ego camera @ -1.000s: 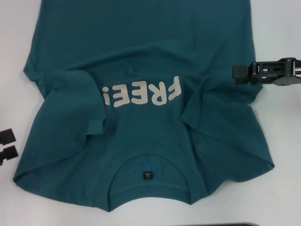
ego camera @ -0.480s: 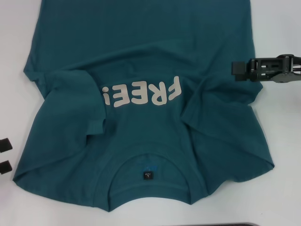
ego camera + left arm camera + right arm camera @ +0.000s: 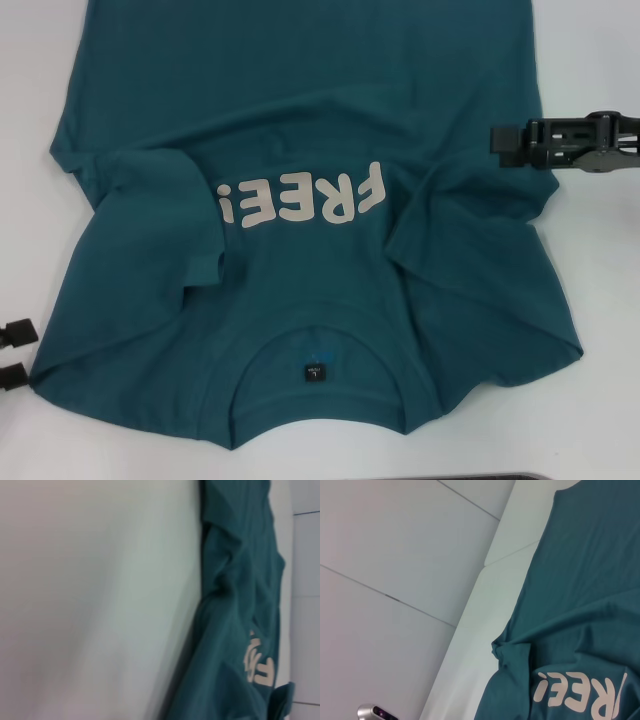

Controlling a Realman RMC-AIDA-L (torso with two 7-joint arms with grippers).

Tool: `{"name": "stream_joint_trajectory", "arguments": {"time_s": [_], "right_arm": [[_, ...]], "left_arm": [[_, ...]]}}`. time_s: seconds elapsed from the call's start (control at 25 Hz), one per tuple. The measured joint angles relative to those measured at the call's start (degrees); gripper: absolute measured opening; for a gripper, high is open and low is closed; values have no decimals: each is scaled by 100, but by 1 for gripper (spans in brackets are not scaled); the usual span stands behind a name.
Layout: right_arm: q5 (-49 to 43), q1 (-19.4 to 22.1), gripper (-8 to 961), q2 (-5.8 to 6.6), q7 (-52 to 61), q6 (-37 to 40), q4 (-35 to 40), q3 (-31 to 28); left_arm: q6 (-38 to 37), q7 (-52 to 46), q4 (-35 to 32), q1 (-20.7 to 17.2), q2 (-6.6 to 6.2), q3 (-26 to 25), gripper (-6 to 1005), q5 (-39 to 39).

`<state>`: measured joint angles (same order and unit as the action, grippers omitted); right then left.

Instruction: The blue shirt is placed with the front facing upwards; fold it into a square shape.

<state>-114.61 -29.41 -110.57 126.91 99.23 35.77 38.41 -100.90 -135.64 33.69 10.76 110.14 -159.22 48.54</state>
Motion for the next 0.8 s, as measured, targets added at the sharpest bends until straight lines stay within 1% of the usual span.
{"name": "stream_joint_trajectory", "arguments": {"time_s": [0.32, 0.8], "right_arm": [[0, 15, 807, 0, 0, -8, -7, 0], [33, 32, 807, -9, 0, -3, -9, -7]], "left_arm": [[79, 90, 299, 21, 128, -76, 837, -78], [251, 107, 328, 47, 195, -83, 838, -100]]}}
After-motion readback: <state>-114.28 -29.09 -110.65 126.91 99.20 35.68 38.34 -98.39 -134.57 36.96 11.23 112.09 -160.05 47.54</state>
